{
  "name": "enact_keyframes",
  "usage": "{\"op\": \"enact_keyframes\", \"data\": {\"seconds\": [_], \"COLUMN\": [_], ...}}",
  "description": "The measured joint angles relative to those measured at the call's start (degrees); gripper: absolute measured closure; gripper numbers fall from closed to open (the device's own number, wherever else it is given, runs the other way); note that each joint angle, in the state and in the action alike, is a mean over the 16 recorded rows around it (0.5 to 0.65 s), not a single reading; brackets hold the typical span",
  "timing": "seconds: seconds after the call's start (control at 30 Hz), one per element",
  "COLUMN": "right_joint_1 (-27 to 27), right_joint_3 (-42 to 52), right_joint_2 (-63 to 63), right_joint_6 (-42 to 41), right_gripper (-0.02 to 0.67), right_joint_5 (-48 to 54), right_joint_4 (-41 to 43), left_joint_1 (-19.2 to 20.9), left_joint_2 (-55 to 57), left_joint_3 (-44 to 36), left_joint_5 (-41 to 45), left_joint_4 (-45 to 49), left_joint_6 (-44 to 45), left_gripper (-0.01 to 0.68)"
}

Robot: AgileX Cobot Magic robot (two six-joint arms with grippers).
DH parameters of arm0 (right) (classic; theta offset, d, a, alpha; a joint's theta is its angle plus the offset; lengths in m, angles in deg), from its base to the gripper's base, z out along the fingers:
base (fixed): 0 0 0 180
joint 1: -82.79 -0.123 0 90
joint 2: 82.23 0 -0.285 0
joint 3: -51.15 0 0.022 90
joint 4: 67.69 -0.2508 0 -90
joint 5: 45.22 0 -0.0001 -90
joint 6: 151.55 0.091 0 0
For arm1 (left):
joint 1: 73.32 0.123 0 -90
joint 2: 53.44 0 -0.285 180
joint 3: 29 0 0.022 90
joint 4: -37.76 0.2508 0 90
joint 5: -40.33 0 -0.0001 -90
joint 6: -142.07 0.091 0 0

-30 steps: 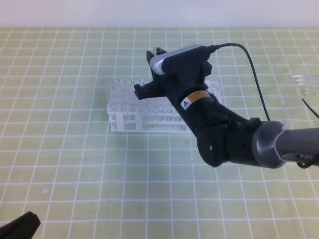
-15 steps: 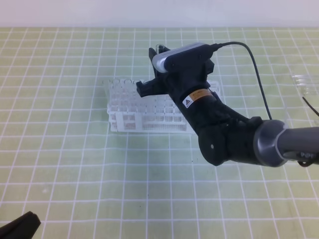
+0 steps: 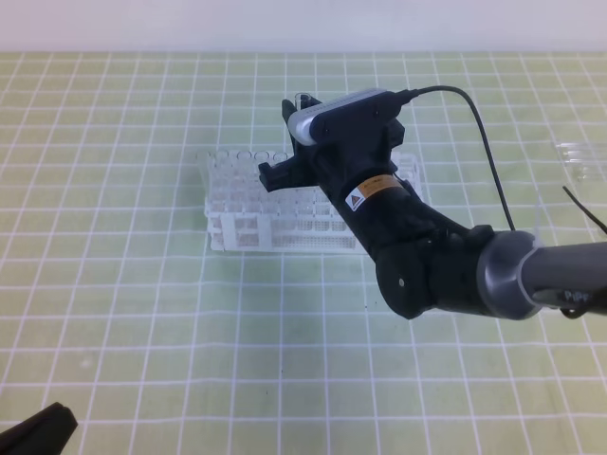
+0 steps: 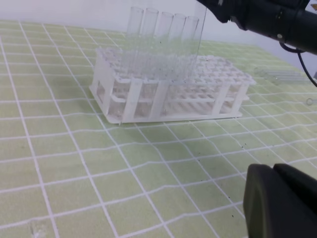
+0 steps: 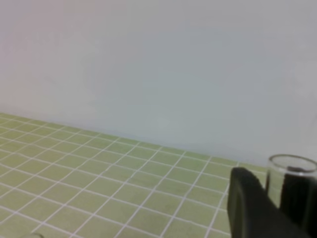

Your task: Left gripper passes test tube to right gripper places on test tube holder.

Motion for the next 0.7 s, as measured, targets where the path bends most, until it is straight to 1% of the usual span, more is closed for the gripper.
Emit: {"op": "enact_keyframes", "data": {"seconds": [0.7], "right_joint_1": [0.0], "right_joint_3": [0.0], "right_joint_2": [1.4], "right_joint_6": [0.1], "right_gripper": [0.552], "right_joint_5": [-0.4], "right_joint_4": [0.1], "left_joint_1": [0.0], "left_joint_2": [0.0], "left_joint_3": [0.0], "left_joint_5": [-0.3], "left_joint_4": [0.0], "left_joint_6": [0.0], "left_gripper": [0.675]}}
